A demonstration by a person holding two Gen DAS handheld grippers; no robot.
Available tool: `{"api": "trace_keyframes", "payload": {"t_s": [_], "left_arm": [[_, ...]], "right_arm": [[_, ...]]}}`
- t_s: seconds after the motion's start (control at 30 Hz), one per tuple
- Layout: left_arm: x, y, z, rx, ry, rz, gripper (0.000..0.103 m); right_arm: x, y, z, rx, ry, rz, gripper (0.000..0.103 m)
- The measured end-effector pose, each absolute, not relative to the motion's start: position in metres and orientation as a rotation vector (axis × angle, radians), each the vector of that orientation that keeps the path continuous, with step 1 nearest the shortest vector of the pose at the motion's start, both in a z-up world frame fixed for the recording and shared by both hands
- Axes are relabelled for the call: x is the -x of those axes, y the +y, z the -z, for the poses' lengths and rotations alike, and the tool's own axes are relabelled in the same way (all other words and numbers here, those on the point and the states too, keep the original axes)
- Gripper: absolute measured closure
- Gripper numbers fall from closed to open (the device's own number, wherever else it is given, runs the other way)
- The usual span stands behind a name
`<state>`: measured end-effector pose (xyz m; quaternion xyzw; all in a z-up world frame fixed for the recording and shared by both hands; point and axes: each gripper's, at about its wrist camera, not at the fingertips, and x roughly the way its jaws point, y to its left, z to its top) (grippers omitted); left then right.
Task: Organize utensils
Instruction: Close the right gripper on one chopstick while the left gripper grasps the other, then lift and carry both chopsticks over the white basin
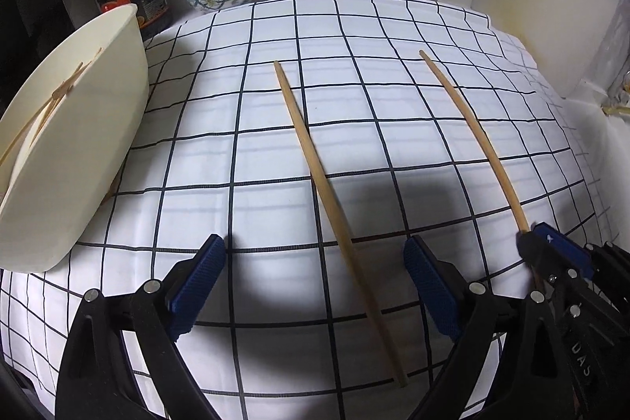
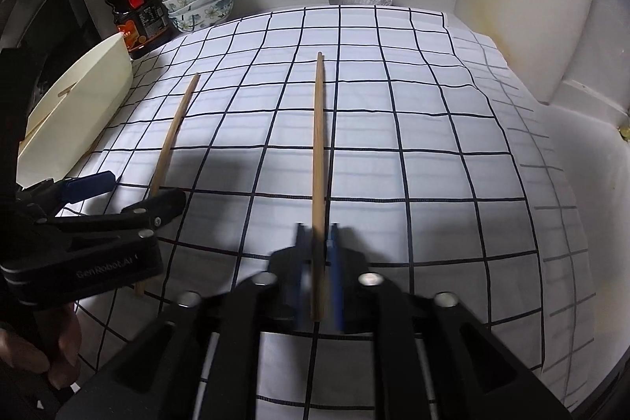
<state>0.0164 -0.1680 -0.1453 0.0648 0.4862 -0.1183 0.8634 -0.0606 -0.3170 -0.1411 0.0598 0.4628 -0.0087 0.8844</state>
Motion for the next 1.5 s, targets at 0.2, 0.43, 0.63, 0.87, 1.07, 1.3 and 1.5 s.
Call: {"api": "trace_keyframes", "payload": {"t_s": [0.2,0.43,0.63,0.87,1.07,1.3,1.5], "left_arm": [[-0.016,-0.171,0.145,-0.137,1.004,0.247,0.013],[-0.010,-0.178,0.141,-0.154,0.971,0.292,0.042],[-0.003,-0.191,0.137,-0.188,0.968,0.348,0.091],[-0.011,-0.180,0.135,-0.130,1.033,0.365,0.096],[-0.013,-0.163,0.114,-0.085,1.023,0.393,0.096],[-0.018,-0.126,0.073,0.011,0.980,0.403,0.096],[-0.028,-0.060,0.034,0.084,0.918,0.320,0.096]], "right_arm": [[0.052,-0.317,0.143,-0.082,0.959,0.031,0.082],[0.042,-0.311,0.144,-0.029,0.956,0.036,0.079],[0.040,-0.302,0.144,0.003,0.966,0.020,0.097],[0.042,-0.309,0.140,-0.119,0.988,0.006,0.097],[0.046,-0.299,0.117,-0.133,0.963,-0.002,0.097],[0.040,-0.282,0.075,-0.150,0.894,-0.024,0.097],[0.020,-0.239,0.035,-0.147,0.829,-0.121,0.097]]}}
